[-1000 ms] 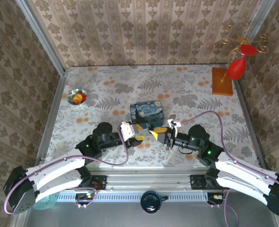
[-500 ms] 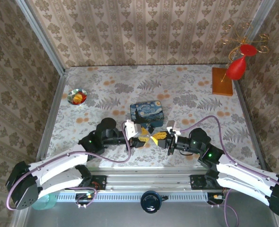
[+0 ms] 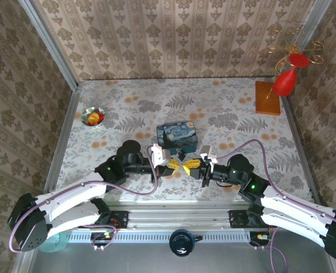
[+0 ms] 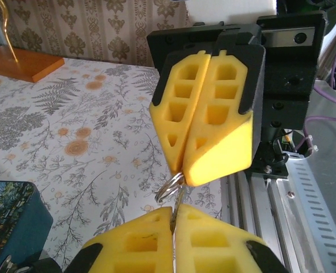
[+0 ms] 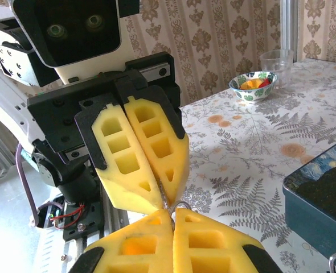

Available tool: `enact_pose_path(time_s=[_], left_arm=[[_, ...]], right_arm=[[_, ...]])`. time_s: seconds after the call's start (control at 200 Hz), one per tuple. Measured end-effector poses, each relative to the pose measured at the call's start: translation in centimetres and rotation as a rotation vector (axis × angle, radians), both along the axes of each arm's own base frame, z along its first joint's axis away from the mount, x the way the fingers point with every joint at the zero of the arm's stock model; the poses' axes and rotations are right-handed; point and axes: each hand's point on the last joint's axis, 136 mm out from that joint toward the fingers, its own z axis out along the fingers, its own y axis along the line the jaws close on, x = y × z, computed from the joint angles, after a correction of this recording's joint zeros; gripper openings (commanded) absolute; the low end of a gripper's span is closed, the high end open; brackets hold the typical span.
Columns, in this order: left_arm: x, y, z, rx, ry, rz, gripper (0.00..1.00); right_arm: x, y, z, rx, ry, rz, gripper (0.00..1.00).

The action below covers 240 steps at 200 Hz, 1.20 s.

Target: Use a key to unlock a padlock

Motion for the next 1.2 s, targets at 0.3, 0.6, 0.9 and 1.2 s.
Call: enact_pose_path(time_s=[0.3, 0.6, 0.9, 1.2], left_arm=[[0.1, -0.2, -0.6, 0.017, 0.01, 0.004, 0.0], [4.6, 1.1, -0.9, 0.072, -0.185, 0.261, 0.0], [3.5, 0.8, -3.3, 0.203, -0.496, 0.219, 0.0], [4.0, 0.9, -6.3, 0.35, -0.58, 0.183, 0.0]], right_arm=[[1.0, -0.4, -0.7, -0.016, 0.039, -0.07, 0.52], [5.9, -3.7, -0.6, 0.036, 0.336, -0.379, 0.65], [8.3, -4.9, -5.7, 0.123, 0.915, -0.519, 0.53], [5.8, -0.8, -4.7, 0.016, 0.986, -0.402, 0.58]])
